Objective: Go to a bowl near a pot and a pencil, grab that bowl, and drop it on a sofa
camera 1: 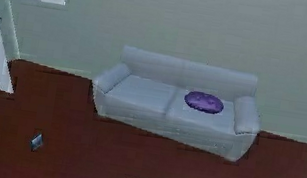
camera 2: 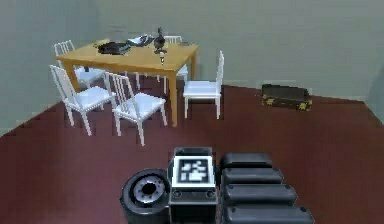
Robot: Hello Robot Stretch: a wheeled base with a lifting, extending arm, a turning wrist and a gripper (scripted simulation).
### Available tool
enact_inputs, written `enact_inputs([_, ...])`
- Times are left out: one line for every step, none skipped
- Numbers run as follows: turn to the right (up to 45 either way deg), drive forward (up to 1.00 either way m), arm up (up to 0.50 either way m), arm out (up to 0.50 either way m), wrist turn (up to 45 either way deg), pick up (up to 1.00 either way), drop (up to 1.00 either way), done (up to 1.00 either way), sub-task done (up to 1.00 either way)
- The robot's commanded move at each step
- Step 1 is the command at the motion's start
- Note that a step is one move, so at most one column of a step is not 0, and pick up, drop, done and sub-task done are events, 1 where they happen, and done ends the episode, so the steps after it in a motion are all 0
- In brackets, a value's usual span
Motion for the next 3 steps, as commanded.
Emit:
enact_inputs([0.0,1.0,0.0,0.0,0.0,0.0,0.0,0.0,0.0])
enact_inputs([0.0,0.35,0.0,0.0,0.0,0.0,0.0,0.0,0.0])
enact_inputs([45.0,0.0,0.0,0.0,0.0,0.0,0.0,0.0,0.0])
